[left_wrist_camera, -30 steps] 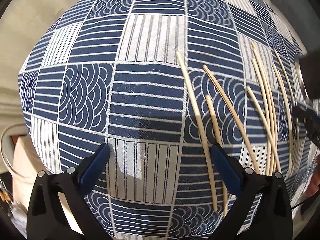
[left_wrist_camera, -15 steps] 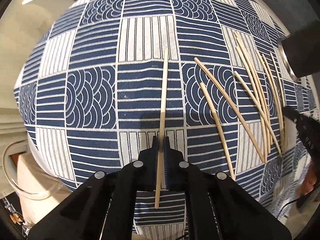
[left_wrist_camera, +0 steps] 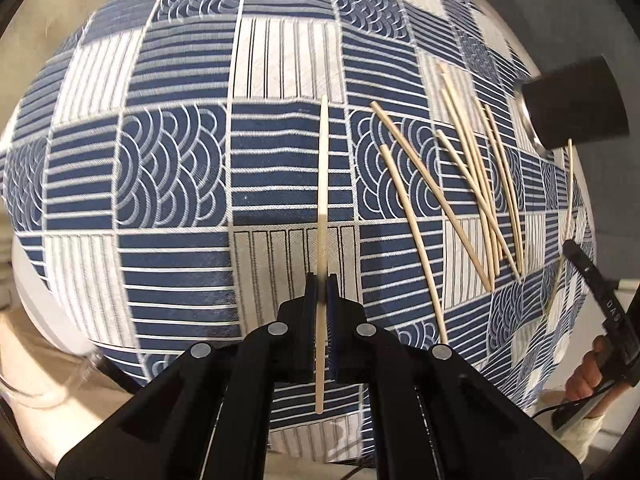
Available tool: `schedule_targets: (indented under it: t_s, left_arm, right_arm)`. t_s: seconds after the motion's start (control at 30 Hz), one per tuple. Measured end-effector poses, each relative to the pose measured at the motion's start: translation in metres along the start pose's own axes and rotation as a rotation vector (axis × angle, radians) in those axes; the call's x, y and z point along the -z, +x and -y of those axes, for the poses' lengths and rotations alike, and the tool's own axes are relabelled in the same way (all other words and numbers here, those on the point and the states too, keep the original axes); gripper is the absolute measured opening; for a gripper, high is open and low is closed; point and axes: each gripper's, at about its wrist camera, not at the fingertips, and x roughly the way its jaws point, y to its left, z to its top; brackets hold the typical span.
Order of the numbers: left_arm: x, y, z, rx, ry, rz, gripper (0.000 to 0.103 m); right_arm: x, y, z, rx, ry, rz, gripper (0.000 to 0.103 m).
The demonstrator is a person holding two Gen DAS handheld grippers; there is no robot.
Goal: Organize utensils
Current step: 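Lift the skewer upright with the right gripper toward the black cup, then lower the skewer into the black cup and open the right gripper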
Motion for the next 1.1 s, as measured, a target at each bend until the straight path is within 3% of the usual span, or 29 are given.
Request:
schedule_targets:
  t_s: [0.23, 0.4, 0.57, 0.7, 0.83, 1.1]
  left_arm:
    - [0.006, -0.027, 0.004, -0.057, 0.104, 0.093, 0.005]
    - [-0.006, -0.045, 0.019, -0.136, 0.194, 0.173, 0.005]
    - [-0.026, -0.069, 0.039, -0.155, 0.232, 0.263, 0.005]
    - [-0.049, -0.089, 0.06, -0.115, 0.258, 0.306, 0.005]
    - [-0.075, -0.112, 0.082, -0.107, 0.34, 0.356, 0.005]
    - [-0.12, -0.143, 0.132, -0.039, 0.466, 0.409, 0.005]
  right_arm:
    - [0.017, -0.023, -0.008, -0.031, 0.027, 0.072, 0.005]
    - [0.029, -0.043, -0.012, -0.03, 0.023, 0.156, 0.005]
    - [0.03, -0.063, -0.016, -0.044, 0.026, 0.22, 0.005]
    - [0.023, -0.081, -0.019, -0.005, 0.019, 0.268, 0.005]
    - [0.011, -0.099, -0.019, 0.099, 0.039, 0.334, 0.005]
    - [-0.024, -0.141, -0.016, 0.132, 0.124, 0.463, 0.005]
